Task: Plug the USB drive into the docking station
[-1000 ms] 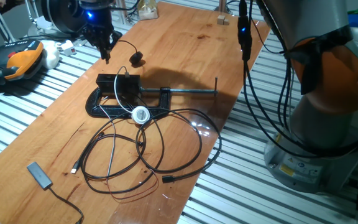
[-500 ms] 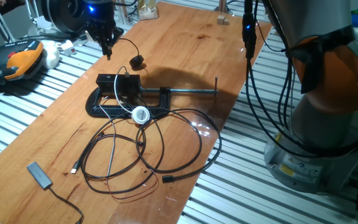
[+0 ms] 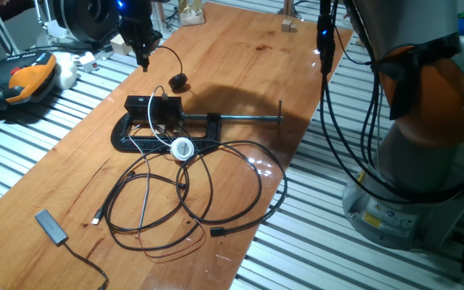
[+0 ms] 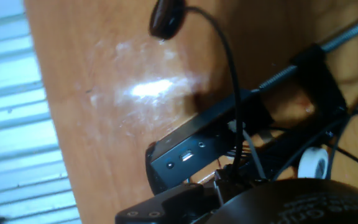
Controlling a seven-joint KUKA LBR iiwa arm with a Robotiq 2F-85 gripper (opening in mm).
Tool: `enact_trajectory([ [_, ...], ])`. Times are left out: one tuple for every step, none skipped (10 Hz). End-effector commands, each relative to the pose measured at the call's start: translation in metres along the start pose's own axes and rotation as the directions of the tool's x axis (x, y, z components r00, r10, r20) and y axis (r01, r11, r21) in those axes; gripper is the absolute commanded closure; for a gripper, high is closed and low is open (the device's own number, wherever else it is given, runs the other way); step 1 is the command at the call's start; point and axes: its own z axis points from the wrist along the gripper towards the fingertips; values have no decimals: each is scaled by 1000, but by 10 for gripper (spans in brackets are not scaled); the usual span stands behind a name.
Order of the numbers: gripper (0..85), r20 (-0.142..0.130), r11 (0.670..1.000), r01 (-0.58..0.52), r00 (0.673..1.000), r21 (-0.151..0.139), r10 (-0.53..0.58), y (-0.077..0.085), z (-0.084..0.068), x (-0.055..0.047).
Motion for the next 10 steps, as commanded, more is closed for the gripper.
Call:
enact_trajectory([
  [850, -14, 973, -228, 974, -31, 228, -1, -2, 1],
  [850, -20, 968, -249, 968, -41, 249, 0, -2, 3],
  [850, -16, 964, -259, 966, -56, 259, 0, -2, 4],
  [850, -2, 964, -258, 966, -66, 258, 0, -1, 6],
  [850, 7, 963, -262, 965, -71, 263, 0, -1, 6],
  [850, 2, 955, -286, 958, -83, 287, 0, -1, 6],
  [850, -2, 951, -298, 954, -82, 299, 0, -1, 5],
  [850, -1, 948, -308, 951, -81, 309, 0, -1, 6],
  [850, 2, 944, -318, 948, -88, 319, 0, 0, 6],
  [850, 0, 938, -333, 942, -100, 335, 0, 1, 7],
])
